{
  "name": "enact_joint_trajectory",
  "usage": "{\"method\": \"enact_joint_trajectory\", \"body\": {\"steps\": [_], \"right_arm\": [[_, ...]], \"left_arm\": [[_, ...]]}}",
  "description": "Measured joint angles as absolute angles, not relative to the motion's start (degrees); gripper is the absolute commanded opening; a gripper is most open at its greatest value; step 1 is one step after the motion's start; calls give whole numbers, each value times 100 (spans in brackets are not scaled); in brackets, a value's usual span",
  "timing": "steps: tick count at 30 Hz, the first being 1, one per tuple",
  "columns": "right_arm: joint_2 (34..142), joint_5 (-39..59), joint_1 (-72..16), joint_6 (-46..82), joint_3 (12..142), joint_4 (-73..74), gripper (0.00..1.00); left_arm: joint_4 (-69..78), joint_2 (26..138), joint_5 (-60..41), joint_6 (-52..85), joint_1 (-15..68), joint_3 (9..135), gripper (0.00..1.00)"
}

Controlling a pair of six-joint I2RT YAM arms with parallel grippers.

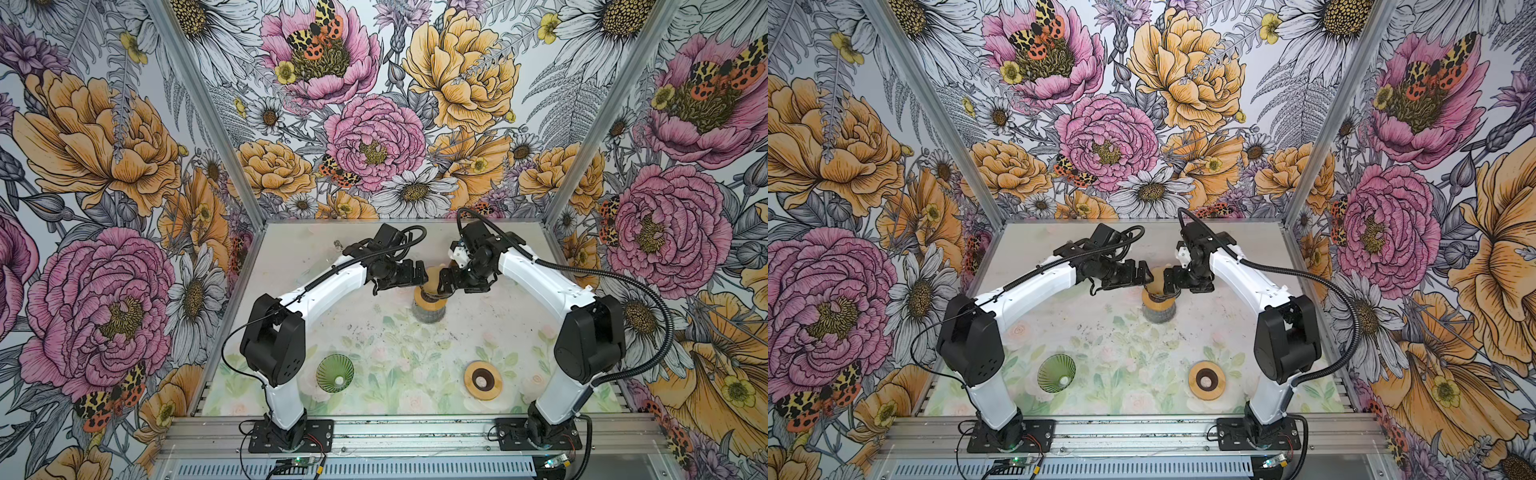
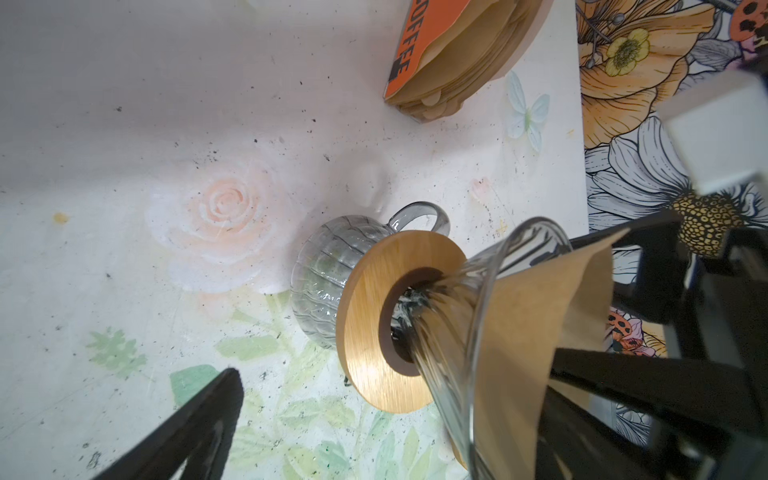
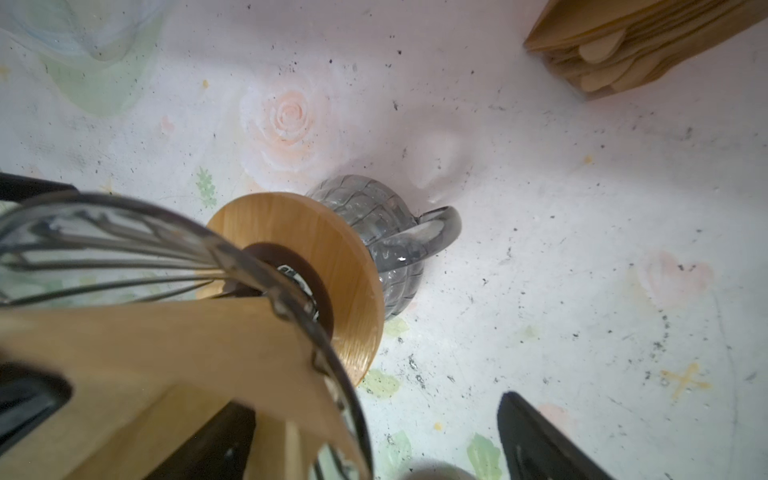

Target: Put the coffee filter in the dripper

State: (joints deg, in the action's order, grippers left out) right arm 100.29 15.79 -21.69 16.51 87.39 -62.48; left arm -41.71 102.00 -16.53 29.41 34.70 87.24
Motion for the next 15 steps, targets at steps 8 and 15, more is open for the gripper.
{"method": "enact_joint_trajectory", "body": {"steps": [8, 15], "right_arm": [[10235, 1409, -2307, 1645, 8744, -6246, 93], [10307, 1352, -2349, 1645, 8768, -6235, 93]], "left_arm": [[-4169, 10092, -1664, 2851, 3308, 8696, 99], [-4169, 10092, -1662, 2832, 3297, 8602, 99]]}}
